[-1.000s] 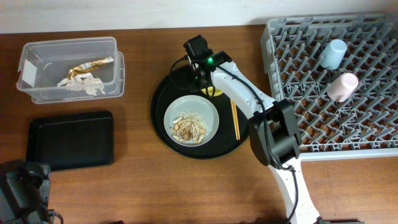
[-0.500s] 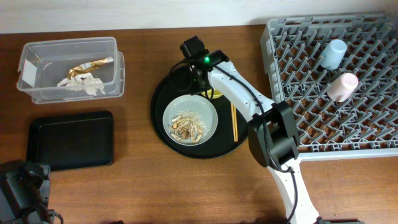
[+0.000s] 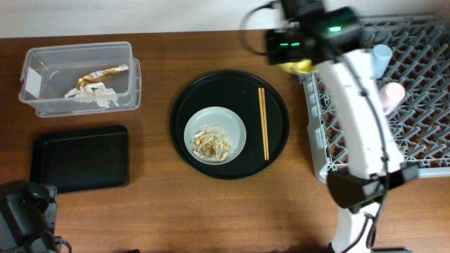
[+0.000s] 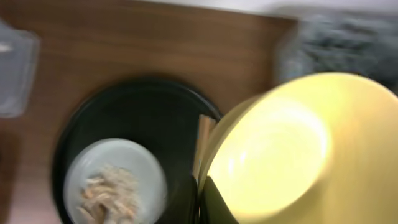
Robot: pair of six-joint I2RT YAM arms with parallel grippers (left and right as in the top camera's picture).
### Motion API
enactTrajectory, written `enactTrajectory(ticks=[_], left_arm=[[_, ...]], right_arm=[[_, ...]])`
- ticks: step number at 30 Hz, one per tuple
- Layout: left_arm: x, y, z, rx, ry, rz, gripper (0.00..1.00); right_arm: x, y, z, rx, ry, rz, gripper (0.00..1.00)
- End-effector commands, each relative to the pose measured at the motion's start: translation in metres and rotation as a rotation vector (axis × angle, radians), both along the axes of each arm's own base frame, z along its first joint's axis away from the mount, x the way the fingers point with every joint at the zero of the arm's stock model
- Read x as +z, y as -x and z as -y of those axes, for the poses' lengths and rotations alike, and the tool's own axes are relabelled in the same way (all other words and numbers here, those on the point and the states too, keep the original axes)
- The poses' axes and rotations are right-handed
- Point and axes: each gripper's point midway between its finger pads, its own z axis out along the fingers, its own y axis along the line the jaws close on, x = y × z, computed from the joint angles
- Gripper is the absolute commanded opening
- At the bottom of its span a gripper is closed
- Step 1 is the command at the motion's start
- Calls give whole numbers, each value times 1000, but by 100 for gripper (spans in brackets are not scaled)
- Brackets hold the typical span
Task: Sort waste into correct bins and load items into the dishwasher rack
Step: 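Carry the yellow bowl right and lower it into the rack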
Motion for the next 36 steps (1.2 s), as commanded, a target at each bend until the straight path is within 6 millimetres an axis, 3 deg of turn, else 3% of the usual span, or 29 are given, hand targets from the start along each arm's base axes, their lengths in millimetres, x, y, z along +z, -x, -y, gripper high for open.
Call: enactTrajectory(ticks=[1,4,8,12,16,21,24,26,31,36], left_arm=[[1,2,-2,20,-6,3,99],[1,2,-2,20,-6,3,99],[1,2,-2,20,-6,3,99],[1,2,-2,20,-6,3,99],[1,2,-2,20,-6,3,99],[1,2,-2,20,-6,3,99],[1,2,-2,20,-6,3,99],[1,2,-2,20,-6,3,99],[1,2,-2,20,-6,3,99],[1,2,-2,20,-6,3,99]], right_arm=[[-7,11,55,-125,42,-79,4],[-18,33,97,-221,59,-191,4],[-26,42,135,-309,-30,-245,4],[-39,68,175,-419,-89,-324,4],[-42,75,184,-392,-274,-345,4],[-20,74,184,-153,-643,-230,4],[-20,78,201,-113,-839,-157,4],[-27,82,208,-84,-912,-121,4],[-74,84,231,-142,-1084,-75,4],[-91,78,237,-138,-1244,34,4]])
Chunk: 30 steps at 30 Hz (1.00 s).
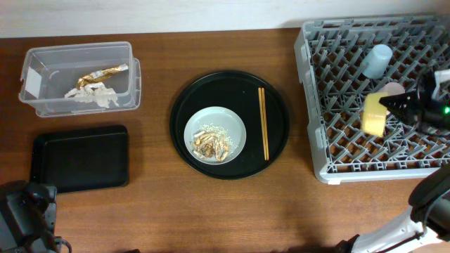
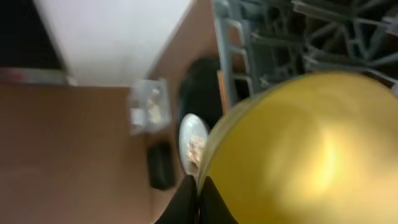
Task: Sort waste into correct bins and load items into the dishwasher rack
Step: 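Carry the yellow bowl right and lower it into the rack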
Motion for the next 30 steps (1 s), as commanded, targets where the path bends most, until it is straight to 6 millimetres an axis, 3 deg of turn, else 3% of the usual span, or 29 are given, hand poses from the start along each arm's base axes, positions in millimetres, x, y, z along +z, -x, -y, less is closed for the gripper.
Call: enactTrajectory(ticks=[1,5,10,18,20,24,30], left_arm=[[1,2,-2,21,-6,3,99],[1,2,-2,21,-6,3,99],[1,2,-2,21,-6,3,99],[1,2,-2,21,-6,3,99],[1,2,-2,21,-6,3,99],[1,2,-2,21,-6,3,99],[1,2,-2,21,-6,3,99]], right_arm=[[15,-7,-3,-36,-148,142,4],[14,-6,-4,-42,-169,138,4],[-3,-1,-1,-50,-132,27,4],[-17,9,17,-88,-78,-46,5],[-27,12,23,-98,-34,-87,9],[-27,11,25,-106,-36,-92,16],[-17,12,29,-133,-78,-55,17]])
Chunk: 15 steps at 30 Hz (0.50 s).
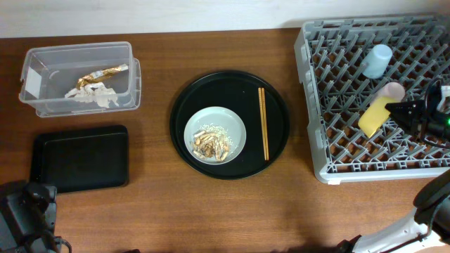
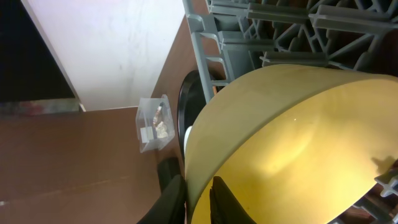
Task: Sort waste into correct bins and load items into the dishwasher rack
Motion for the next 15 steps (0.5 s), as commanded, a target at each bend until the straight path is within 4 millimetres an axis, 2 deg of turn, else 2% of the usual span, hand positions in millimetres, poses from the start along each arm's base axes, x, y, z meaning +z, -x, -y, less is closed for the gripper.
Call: enactTrajectory(ticks=[1,6,9,11,15], left_arm=[[1,2,-2,21,-6,3,99],[1,2,-2,21,-6,3,99],[1,2,-2,21,-6,3,99],[1,2,-2,21,-6,3,99],[1,2,-2,21,-6,3,99]], right_arm=[[9,5,11,-43,-22,17,18],[35,28,39,-145,13,32,28],[55,48,51,-223,29,33,44],[63,55,53,-243,39,38,53],[81,63,46,-263,61,46,55]])
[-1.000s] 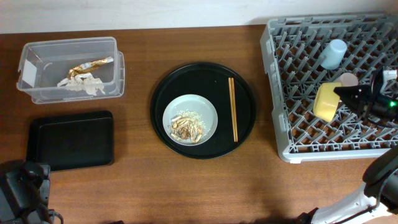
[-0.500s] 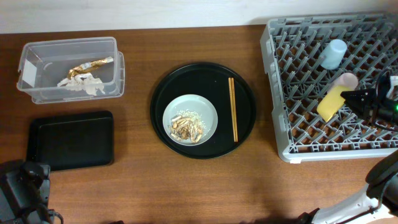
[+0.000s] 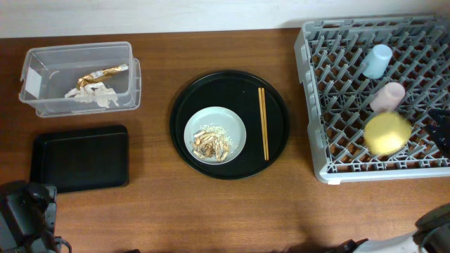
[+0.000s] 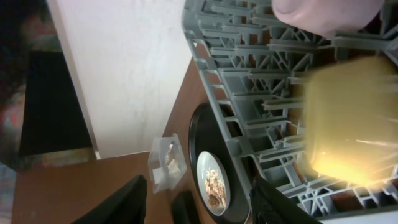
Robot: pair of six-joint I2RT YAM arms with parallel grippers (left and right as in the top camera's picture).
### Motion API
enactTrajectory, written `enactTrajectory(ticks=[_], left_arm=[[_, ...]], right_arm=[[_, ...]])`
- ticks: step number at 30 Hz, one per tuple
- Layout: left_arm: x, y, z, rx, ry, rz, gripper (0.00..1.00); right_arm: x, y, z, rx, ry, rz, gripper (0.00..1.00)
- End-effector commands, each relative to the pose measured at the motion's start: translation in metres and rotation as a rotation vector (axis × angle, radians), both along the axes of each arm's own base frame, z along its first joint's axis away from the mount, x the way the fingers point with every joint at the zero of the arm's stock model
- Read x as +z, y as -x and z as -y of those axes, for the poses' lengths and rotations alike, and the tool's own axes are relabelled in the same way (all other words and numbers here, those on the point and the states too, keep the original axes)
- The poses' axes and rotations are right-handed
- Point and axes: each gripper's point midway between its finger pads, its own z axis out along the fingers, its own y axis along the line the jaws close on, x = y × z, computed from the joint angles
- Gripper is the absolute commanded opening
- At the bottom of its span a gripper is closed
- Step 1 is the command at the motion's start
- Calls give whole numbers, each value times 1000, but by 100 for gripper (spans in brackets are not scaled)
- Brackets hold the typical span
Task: Sort waste into correct bins and load items into the dishwasher rack
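Observation:
A yellow bowl point(image 3: 387, 133) lies in the grey dishwasher rack point(image 3: 316, 105), near its front edge, free of any gripper. In the right wrist view the bowl point(image 4: 348, 124) looks blurred. My right gripper point(image 4: 199, 208) is open, its dark fingers point(image 4: 121, 202) spread wide and empty, drawn back from the bowl. A pink cup point(image 3: 387, 97) and a light blue cup point(image 3: 380, 60) also sit in the rack. On the round black tray point(image 3: 278, 140) rest a pale plate point(image 3: 235, 123) of food scraps and a pair of chopsticks point(image 3: 263, 123). The left arm point(image 3: 24, 218) is a dark shape at the bottom left.
A clear plastic bin point(image 3: 31, 105) holding a gold wrapper and crumpled tissue stands at the back left. A black rectangular bin point(image 3: 79, 158) lies in front of it. The rack fills the right side of the table.
My right gripper has let go of the yellow bowl and pulled back to the right. The bowl now lies flatter in the rack, slightly nearer the front.
My right gripper held the yellow bowl above the rack's back left corner. Then it carried the bowl over the right part of the rack, beside the pink cup, and lower into the slots. Now the bowl rests in the rack and the gripper is open.

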Motion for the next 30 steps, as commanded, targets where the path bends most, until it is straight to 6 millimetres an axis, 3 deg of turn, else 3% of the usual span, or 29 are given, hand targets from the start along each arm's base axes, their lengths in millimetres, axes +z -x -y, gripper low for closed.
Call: enactTrajectory(ticks=[1,8,11,14,18,21,24,30], left_arm=[[1,2,-2,21,-6,3,99],[1,2,-2,21,-6,3,99],[1,2,-2,21,-6,3,99],[1,2,-2,21,-6,3,99],[1,2,-2,21,-6,3,99],[1,2,-2,21,-6,3,99],[1,2,-2,21,-6,3,99],[1,2,-2,21,-6,3,99]], right_arm=[[24,4,-7,-6,58,34,55],[47,11,-19,-4,132,76,55],[42,8,-21,18,189,52,54],[22,-1,-27,62,270,-46,44],[-17,-21,-25,23,423,-300,20],[-41,-43,-40,21,517,-404,8],[-61,-50,-40,-28,590,-530,5],[-99,-42,-35,-33,635,-721,4]])
